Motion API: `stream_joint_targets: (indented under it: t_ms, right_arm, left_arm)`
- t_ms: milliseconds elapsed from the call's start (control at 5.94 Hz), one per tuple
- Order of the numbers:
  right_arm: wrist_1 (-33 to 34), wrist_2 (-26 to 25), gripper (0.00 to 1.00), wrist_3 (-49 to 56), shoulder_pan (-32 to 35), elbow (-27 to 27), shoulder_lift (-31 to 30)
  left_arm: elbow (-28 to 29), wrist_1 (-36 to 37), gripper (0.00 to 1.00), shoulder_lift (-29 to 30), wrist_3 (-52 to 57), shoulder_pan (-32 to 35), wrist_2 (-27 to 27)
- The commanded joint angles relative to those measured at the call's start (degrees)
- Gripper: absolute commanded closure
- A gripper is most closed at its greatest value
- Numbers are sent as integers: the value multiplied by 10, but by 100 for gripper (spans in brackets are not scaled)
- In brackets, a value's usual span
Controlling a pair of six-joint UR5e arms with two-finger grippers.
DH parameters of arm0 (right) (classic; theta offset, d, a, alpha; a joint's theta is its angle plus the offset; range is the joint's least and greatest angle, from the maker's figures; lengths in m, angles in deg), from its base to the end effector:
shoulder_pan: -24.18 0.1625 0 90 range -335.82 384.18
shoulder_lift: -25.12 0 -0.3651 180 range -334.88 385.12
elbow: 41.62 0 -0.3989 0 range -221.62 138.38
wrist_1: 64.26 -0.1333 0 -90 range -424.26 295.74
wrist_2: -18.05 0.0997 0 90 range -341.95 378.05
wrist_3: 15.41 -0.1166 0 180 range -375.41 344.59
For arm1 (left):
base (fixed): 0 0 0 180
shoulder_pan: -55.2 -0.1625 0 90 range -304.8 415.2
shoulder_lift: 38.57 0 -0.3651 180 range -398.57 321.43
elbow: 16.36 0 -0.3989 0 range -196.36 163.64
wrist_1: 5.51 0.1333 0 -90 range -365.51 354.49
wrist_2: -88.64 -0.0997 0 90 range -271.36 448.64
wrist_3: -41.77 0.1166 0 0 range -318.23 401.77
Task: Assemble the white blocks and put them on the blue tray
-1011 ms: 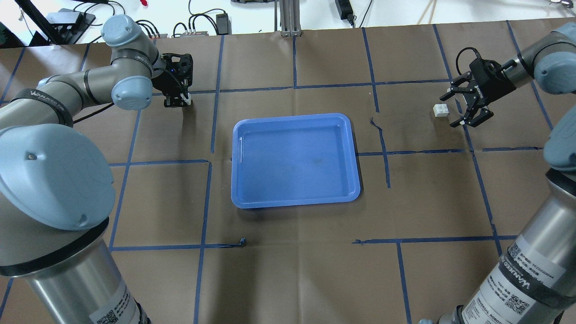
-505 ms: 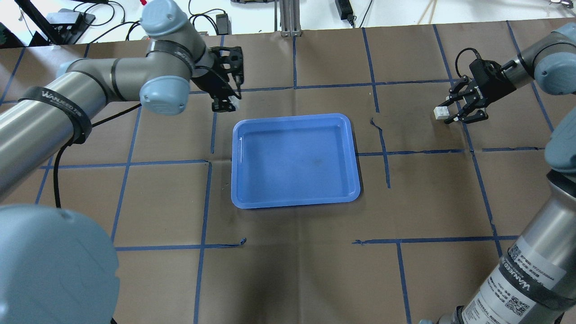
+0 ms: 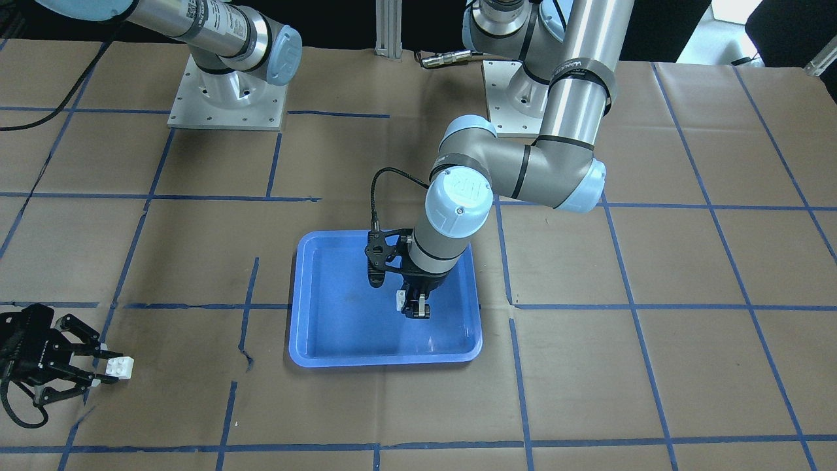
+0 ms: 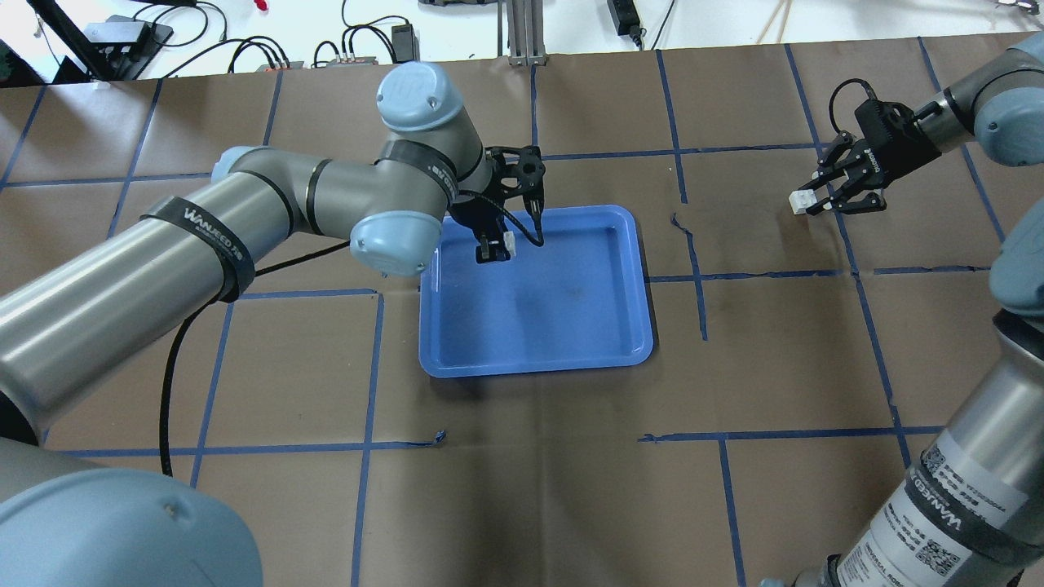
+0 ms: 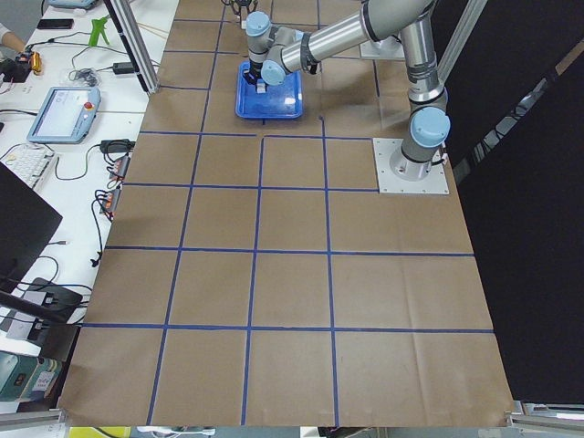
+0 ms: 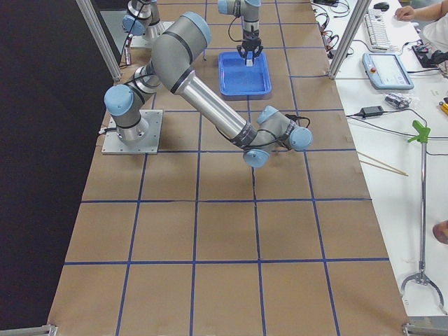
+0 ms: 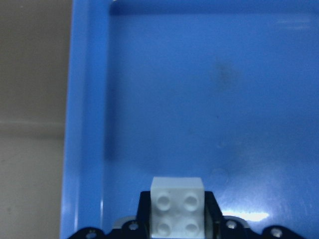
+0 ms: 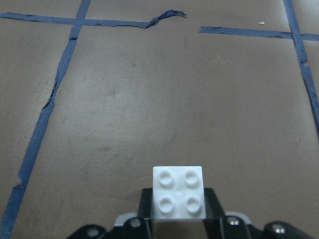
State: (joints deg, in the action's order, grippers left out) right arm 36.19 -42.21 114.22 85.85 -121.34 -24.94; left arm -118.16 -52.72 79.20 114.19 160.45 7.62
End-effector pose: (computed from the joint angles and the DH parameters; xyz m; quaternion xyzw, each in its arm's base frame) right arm -0.1363 -0.6557 0.1166 -0.7098 0.6373 -0.2175 0.2067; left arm -0.2997 -0.5232 0.1221 -0.6918 -0.7173 0.0620 0.0553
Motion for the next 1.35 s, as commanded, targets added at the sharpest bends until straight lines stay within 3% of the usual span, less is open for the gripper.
stream_joint_targets:
  t_ms: [0, 168, 505, 842, 1179]
  right_arm:
    - [-16, 2, 70, -13, 8, 11, -38]
    - [-48, 3, 70, -34, 16, 8, -69]
    - [-64, 21, 71, -39, 26, -31, -110]
    - [-48, 55, 71, -86, 55, -111, -160]
    - [41, 56, 71, -188, 126, -147, -169]
  left_arm:
    - [-28, 15, 56, 4, -2, 7, 1]
    - [-22, 14, 1, 4, 0, 7, 0]
    - [2, -22, 1, -51, -3, 2, -1]
    - [113, -323, 1, -160, -42, -18, -3]
    - [137, -464, 1, -267, -181, -64, -21]
